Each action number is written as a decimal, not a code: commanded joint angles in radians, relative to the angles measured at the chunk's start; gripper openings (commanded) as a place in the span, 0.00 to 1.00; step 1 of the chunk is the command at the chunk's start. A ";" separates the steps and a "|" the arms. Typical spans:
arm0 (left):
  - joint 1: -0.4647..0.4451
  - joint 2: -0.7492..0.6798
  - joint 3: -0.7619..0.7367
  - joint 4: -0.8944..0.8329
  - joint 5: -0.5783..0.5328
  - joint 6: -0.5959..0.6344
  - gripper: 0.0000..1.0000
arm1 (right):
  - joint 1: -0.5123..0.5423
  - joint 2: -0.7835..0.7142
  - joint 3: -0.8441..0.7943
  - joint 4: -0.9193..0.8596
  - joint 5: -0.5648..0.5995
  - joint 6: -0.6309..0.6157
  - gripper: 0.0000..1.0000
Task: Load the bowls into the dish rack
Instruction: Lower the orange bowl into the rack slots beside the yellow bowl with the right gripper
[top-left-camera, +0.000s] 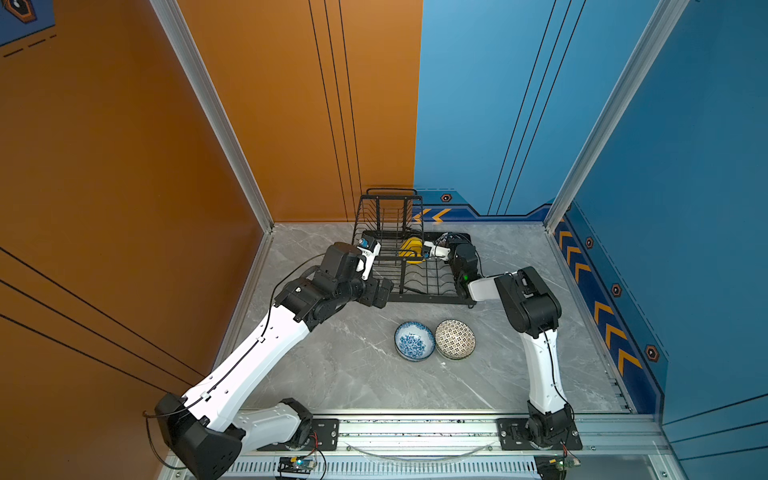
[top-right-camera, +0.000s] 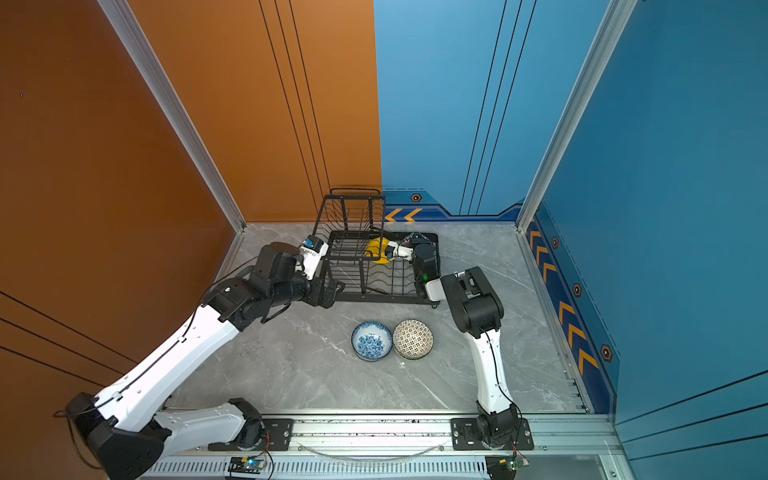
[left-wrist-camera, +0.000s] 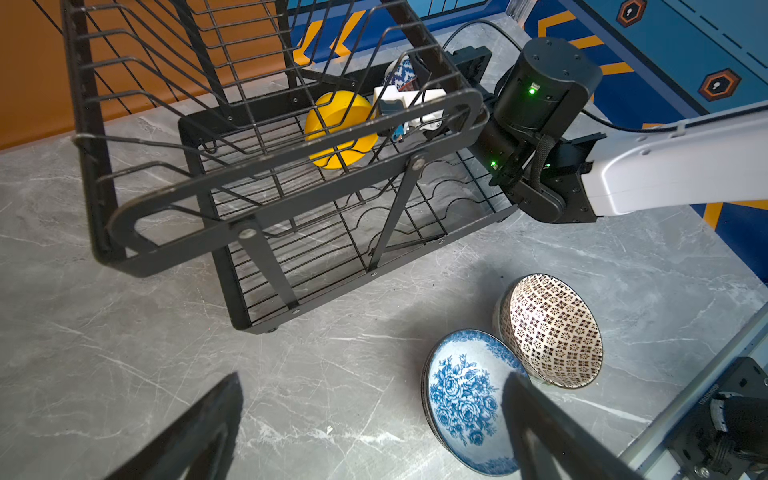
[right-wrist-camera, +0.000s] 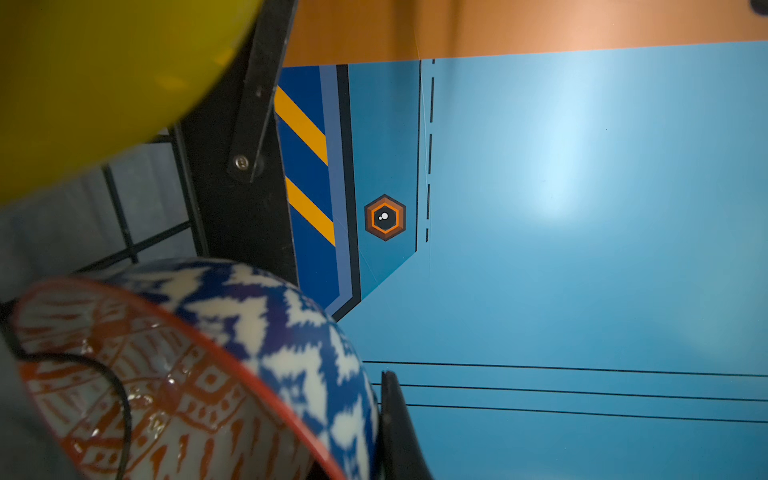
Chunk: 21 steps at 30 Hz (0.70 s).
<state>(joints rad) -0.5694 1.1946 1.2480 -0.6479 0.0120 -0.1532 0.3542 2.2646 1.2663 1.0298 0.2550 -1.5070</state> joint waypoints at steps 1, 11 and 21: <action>0.008 -0.018 -0.012 -0.012 0.003 0.007 0.98 | -0.001 -0.052 -0.011 -0.055 -0.017 0.050 0.00; 0.007 -0.015 -0.015 -0.012 0.008 0.004 0.98 | -0.010 -0.083 0.011 -0.159 -0.019 0.093 0.00; 0.008 -0.015 -0.010 -0.012 0.006 0.006 0.98 | -0.008 -0.090 0.014 -0.136 -0.011 0.104 0.24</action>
<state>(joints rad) -0.5694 1.1927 1.2434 -0.6476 0.0120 -0.1532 0.3473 2.2250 1.2686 0.9146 0.2409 -1.4258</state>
